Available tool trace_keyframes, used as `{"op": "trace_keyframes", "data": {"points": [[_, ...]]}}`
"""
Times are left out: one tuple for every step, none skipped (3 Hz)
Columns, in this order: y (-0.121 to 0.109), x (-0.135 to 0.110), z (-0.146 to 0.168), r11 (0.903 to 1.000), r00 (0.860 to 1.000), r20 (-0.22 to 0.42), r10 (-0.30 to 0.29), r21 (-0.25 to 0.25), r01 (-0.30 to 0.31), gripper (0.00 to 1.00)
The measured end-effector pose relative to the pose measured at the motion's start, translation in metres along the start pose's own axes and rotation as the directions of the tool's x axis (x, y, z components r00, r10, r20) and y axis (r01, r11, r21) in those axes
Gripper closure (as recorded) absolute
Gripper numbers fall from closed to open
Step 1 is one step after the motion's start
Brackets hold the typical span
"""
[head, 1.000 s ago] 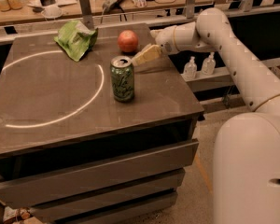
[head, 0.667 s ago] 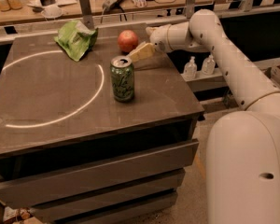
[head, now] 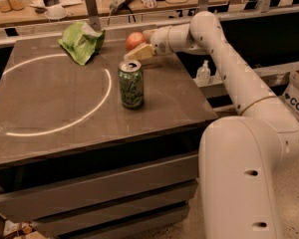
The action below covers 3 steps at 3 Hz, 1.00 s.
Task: Move apple near green rice chip bag
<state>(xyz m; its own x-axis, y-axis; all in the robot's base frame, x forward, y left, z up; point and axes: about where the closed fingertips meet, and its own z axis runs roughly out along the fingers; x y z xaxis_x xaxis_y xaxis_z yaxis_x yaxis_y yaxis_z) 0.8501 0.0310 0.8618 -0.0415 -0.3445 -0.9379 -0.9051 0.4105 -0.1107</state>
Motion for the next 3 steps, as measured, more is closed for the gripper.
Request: {"op": "trace_keyframes", "data": {"points": [[0.001,-0.009,0.013,0.9997,1.0,0.006,-0.006,-0.025,0.007,0.47],[0.005,-0.03,0.021,0.9989,0.999,0.03,-0.013,-0.044,0.014,0.72],[0.02,-0.06,0.035,0.996,0.997,0.078,-0.008,-0.088,0.015,0.95]]}}
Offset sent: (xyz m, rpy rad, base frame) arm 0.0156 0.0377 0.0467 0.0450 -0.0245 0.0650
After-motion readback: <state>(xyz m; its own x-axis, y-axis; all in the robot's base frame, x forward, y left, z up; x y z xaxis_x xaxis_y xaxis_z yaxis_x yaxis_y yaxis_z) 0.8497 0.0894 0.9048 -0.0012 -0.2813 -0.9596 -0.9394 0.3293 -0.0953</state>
